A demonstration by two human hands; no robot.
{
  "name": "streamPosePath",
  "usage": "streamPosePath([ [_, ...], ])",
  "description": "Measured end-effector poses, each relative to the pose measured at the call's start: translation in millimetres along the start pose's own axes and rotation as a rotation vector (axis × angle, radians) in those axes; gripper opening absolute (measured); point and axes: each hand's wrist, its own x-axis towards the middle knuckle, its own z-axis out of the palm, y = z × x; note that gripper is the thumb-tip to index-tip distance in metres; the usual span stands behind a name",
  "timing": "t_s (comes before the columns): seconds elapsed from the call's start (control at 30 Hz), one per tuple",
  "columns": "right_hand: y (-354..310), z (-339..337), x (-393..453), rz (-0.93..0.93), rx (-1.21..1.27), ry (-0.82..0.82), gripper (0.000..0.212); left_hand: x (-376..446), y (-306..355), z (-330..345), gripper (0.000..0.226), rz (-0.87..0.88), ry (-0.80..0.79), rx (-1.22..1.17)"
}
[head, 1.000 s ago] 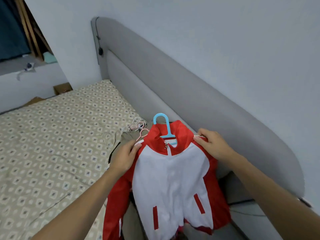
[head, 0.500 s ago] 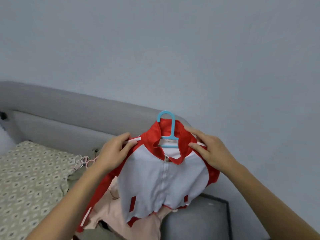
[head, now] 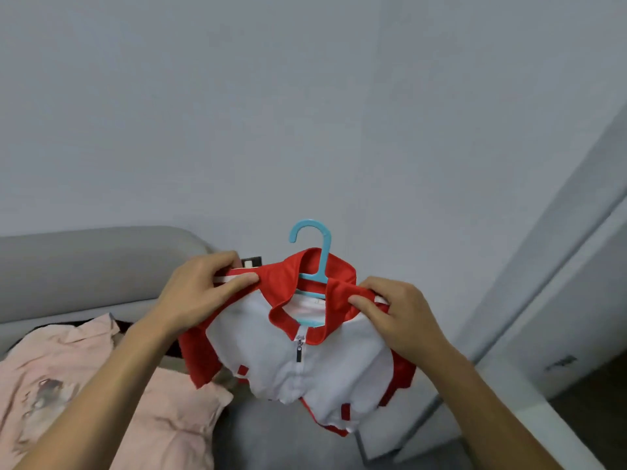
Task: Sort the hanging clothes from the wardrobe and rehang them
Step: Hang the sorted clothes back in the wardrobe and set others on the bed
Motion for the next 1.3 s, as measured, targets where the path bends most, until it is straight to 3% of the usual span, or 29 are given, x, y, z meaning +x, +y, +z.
streamPosePath([
  [0.3,50,-118,-97,0.192,-0.173,0.146,0.03,28,119,88,0.051,0.167,-0.157,-0.161],
  [0.43,60,-154,-141,0.336,-0.192,0.211,0.041,42,164,119,0.053,0.274,-0.248,-0.192],
  [0.63,41,-198,-211,0.577,-0.227,0.349,0.046,55,227,159,0.039,0.509,-0.368,-0.194],
  [0.83,13,-219,-284,0.751,-0.303,0.484,0.031,44,287,196,0.031,0.733,-0.441,-0.257],
  [1.0,-7,-233,-331,0.819,-0.33,0.617,0.023,24,335,229,0.034,0.85,-0.478,-0.322],
  [1.13,-12,-251,-371,0.872,-0.385,0.698,0.032,9,378,261,0.03,0.969,-0.465,-0.338],
  [1.3,-12,-280,-421,0.955,-0.4,0.677,0.027,-16,434,305,0.029,0.994,-0.477,-0.414],
])
